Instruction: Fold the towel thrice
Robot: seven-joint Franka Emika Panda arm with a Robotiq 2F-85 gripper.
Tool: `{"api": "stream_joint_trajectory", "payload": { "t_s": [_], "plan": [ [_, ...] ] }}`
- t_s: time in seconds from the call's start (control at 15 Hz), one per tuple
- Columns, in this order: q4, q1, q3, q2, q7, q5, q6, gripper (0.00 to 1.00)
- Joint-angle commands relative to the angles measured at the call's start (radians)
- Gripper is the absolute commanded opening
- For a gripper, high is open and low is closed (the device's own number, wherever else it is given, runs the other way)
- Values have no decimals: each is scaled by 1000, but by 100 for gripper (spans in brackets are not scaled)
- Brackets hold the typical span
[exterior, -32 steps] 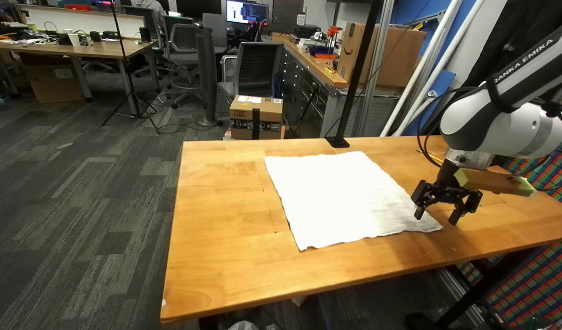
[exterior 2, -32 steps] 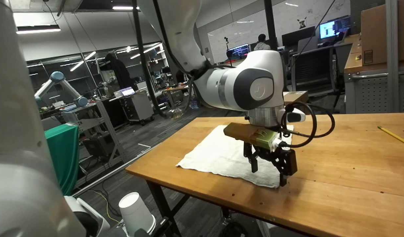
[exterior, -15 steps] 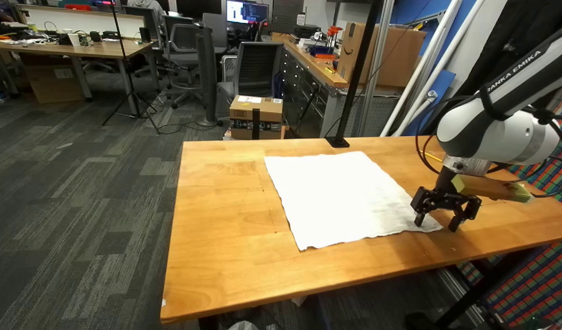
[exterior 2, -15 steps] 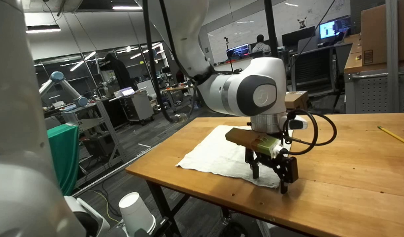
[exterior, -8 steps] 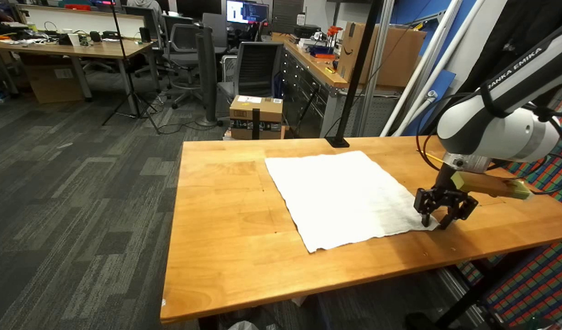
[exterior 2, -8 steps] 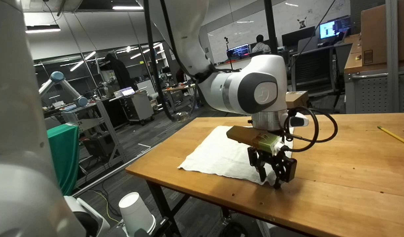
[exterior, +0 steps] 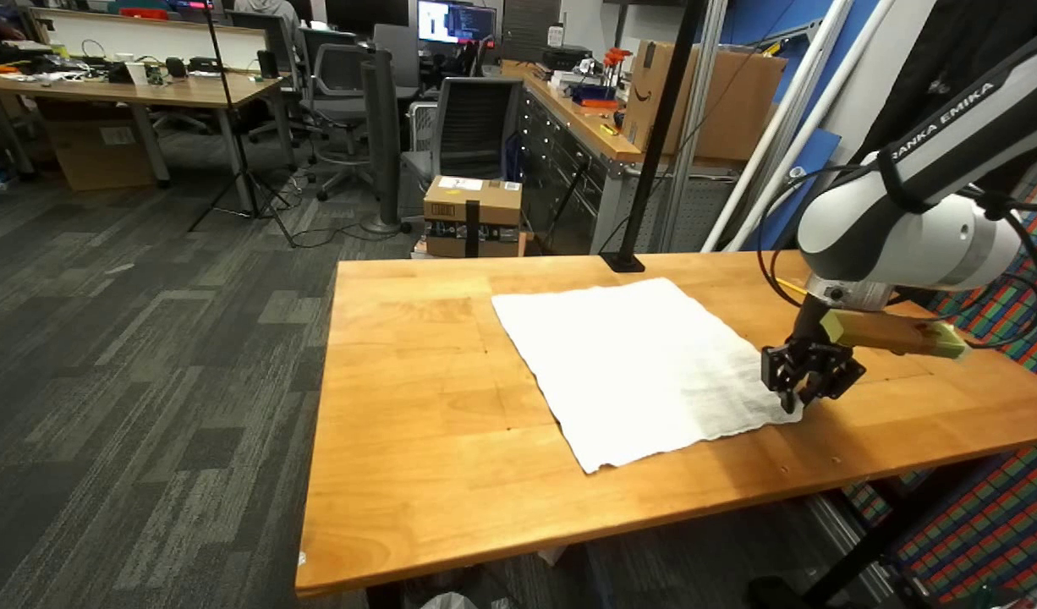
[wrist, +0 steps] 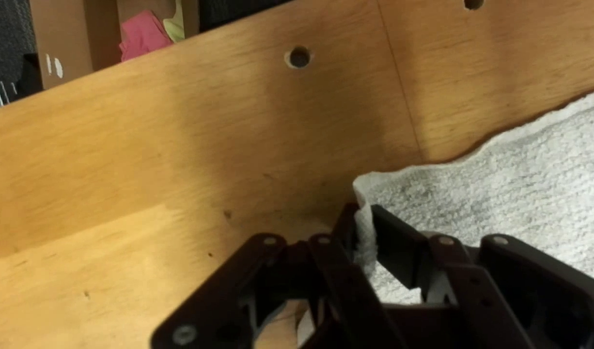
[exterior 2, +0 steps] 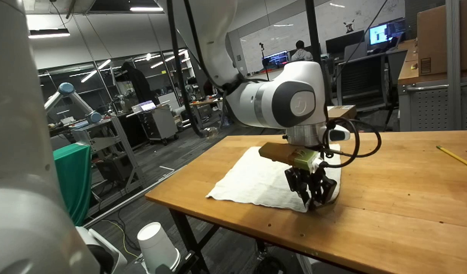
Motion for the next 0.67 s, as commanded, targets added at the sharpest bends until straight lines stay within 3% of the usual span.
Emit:
{"api": "stream_joint_trajectory", "payload": {
  "t_s": [0.0, 0.6],
  "plan": [
    [48, 40, -2, -42, 89, -84, -53, 3],
    [235, 125, 49, -42, 205, -198, -196, 3]
  ]
}}
